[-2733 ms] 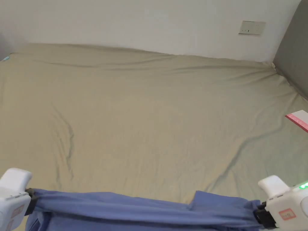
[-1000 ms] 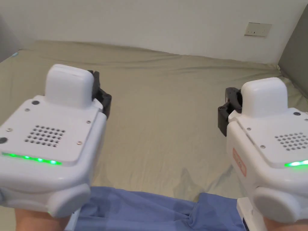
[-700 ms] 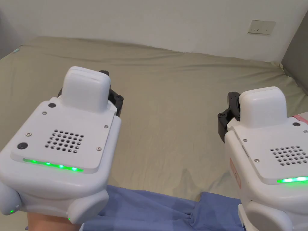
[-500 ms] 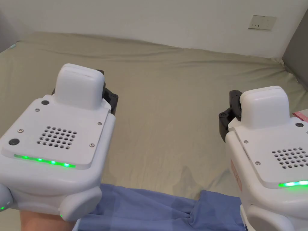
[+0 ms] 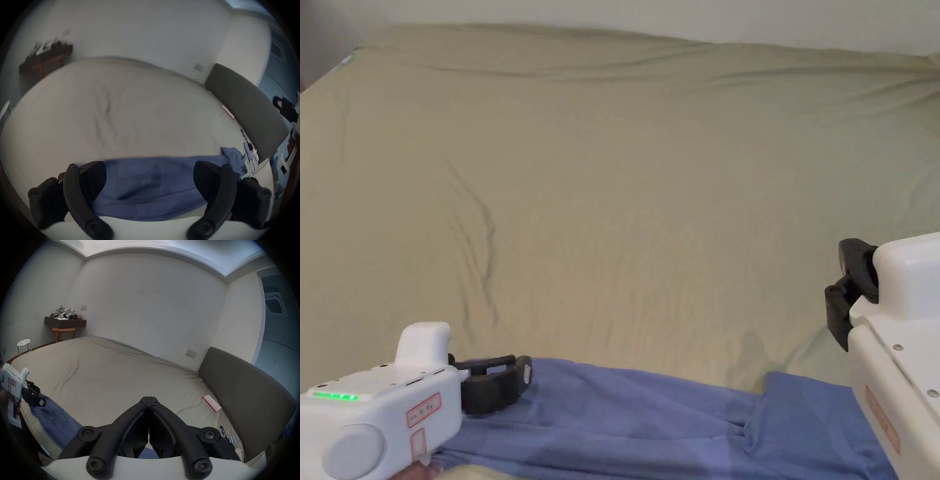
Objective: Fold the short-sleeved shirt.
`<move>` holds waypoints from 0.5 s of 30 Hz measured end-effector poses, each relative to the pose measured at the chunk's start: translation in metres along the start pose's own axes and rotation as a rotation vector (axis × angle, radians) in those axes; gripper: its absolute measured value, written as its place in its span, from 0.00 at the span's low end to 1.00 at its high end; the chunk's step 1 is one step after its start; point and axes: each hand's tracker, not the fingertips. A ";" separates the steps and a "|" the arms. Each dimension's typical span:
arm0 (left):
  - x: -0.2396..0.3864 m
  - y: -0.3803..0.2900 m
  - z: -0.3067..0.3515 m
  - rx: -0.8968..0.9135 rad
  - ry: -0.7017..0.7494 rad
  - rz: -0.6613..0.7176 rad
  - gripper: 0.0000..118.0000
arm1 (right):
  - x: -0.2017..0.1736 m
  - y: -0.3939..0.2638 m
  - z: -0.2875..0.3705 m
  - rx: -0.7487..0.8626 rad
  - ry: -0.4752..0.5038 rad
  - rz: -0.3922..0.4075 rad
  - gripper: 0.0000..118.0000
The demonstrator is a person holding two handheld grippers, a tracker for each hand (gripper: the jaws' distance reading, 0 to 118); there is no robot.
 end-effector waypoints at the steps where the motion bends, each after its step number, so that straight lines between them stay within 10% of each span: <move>1: -0.022 -0.002 0.002 -0.004 0.010 0.045 0.92 | 0.002 -0.003 -0.002 -0.012 0.000 0.000 0.02; 8: -0.125 -0.018 0.009 -0.192 -0.095 0.307 0.95 | 0.009 -0.013 -0.009 -0.077 0.008 -0.051 0.02; 15: -0.140 -0.030 -0.006 -0.145 -0.494 0.651 0.96 | 0.000 -0.013 -0.009 -0.099 0.039 -0.068 0.02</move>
